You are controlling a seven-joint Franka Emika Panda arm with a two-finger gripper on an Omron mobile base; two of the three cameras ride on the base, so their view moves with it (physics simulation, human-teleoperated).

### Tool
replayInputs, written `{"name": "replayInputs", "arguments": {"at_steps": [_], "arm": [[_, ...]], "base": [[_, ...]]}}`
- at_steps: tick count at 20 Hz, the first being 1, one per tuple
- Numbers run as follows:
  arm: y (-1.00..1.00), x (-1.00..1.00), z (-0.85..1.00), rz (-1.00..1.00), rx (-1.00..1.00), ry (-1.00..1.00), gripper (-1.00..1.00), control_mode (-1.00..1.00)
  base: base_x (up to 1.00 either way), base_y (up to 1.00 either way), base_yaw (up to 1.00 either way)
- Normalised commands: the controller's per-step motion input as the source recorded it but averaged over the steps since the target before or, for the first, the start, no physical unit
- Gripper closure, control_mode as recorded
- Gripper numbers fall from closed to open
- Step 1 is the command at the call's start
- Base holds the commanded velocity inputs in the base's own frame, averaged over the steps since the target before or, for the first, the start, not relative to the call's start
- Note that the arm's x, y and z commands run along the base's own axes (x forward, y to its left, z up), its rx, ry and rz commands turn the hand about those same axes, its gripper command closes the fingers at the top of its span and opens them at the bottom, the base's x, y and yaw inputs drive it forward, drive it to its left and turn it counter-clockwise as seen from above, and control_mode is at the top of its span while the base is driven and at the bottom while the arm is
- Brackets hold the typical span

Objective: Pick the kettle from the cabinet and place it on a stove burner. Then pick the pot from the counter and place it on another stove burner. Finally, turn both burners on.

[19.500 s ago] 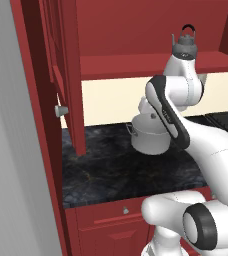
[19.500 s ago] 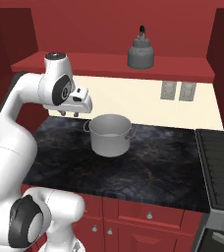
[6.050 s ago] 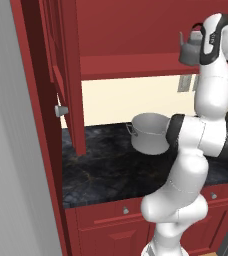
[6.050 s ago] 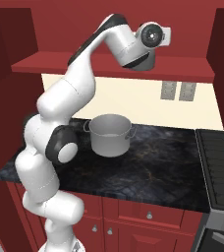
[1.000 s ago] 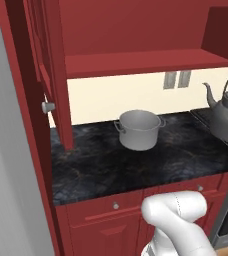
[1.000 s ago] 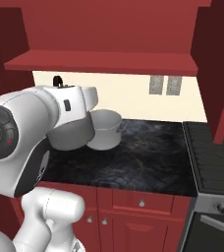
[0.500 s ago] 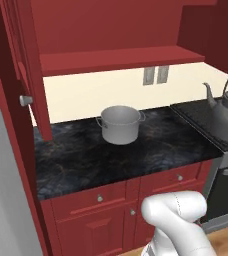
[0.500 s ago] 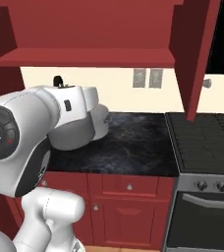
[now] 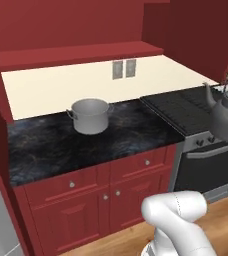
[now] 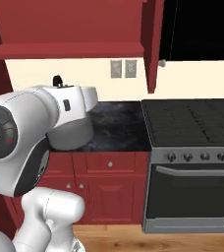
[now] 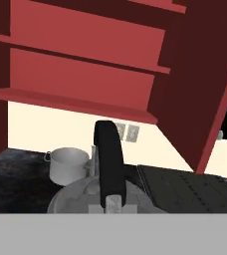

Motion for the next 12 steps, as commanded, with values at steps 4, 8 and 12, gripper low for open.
{"name": "replayInputs", "arguments": {"at_steps": [4,8,12], "arm": [[0.0,0.0,0.0,0.0,0.0,0.0,1.0,1.0],[0.0,0.0,0.0,0.0,0.0,0.0,1.0,1.0],[0.0,0.0,0.0,0.0,0.0,0.0,1.0,1.0]], "base": [[-0.51,-0.63,-0.23],[-0.39,-0.64,-0.24],[-0.24,-0.65,-0.22]]}}
